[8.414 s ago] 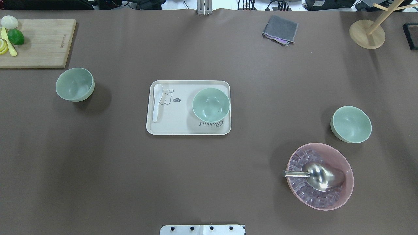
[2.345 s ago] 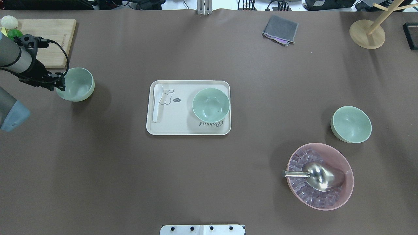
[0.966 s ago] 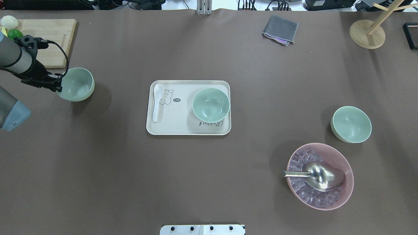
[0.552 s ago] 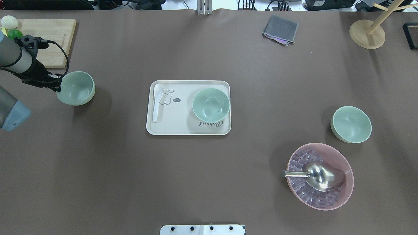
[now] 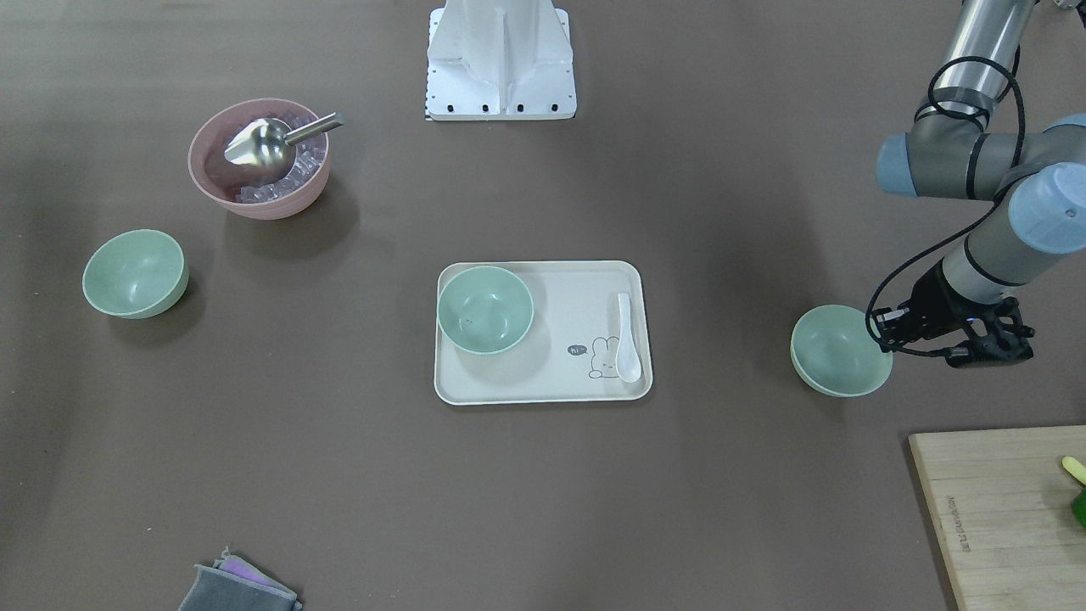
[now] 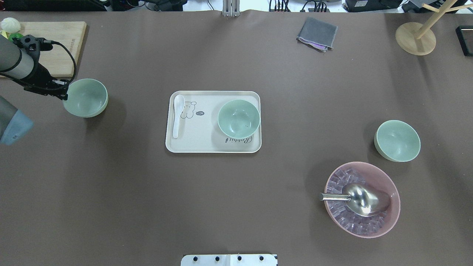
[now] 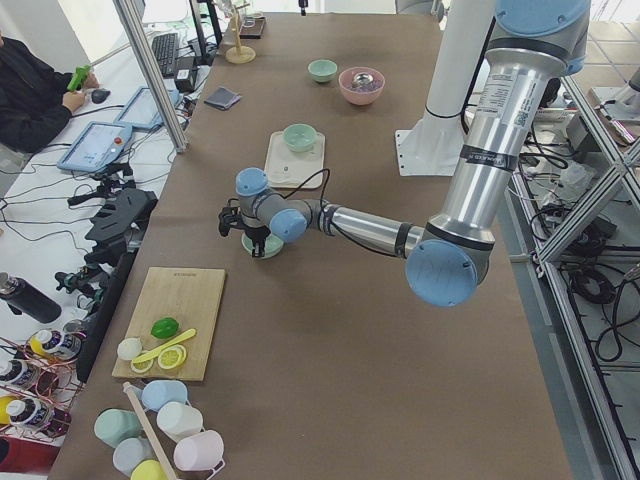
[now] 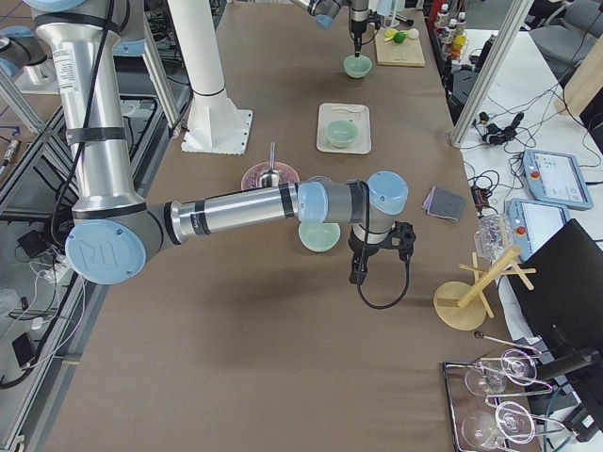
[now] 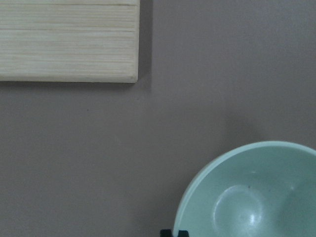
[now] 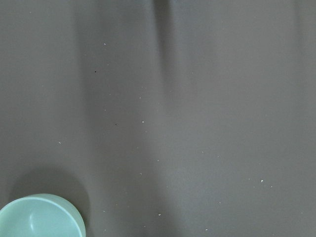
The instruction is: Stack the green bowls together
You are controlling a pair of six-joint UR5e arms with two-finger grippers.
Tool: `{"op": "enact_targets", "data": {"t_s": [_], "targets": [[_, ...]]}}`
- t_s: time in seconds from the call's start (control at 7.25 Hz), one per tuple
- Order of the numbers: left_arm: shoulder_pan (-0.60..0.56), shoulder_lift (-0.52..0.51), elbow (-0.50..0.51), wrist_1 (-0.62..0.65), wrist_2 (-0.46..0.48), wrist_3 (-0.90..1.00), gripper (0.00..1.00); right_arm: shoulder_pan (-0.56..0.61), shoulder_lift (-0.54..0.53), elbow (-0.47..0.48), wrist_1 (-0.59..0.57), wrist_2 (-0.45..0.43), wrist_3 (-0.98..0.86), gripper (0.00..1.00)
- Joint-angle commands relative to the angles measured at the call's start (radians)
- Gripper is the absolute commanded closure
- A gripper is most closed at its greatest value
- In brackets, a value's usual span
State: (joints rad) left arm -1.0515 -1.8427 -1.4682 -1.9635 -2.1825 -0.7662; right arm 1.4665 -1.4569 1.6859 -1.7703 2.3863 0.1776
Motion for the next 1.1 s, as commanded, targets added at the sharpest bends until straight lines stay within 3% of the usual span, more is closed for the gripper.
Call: {"op": "enact_targets", "data": {"t_s": [0.0, 0.28, 0.69, 0.97], "targets": [[-0.054, -0.021, -0.003, 0.012, -0.066, 0.005, 1.0, 0.0, 0.01, 0.012, 0.0, -0.003, 0.002, 0.0], [-0.074, -0.064, -0.015, 0.081, -0.103, 0.005, 1.0, -0.03, 0.058, 0.04, 0.0, -0.01, 0.087, 0.0], [-0.074, -0.171, -0.081, 0.301, -0.103, -0.01, 1.0, -0.234, 0.098, 0.139, 0.017, -0.1, 0.353, 0.0], [-0.073, -0.211, -0.096, 0.363, -0.103, -0.013, 1.0, -0.288, -0.078, 0.147, 0.258, -0.108, 0.405, 0.0]]}}
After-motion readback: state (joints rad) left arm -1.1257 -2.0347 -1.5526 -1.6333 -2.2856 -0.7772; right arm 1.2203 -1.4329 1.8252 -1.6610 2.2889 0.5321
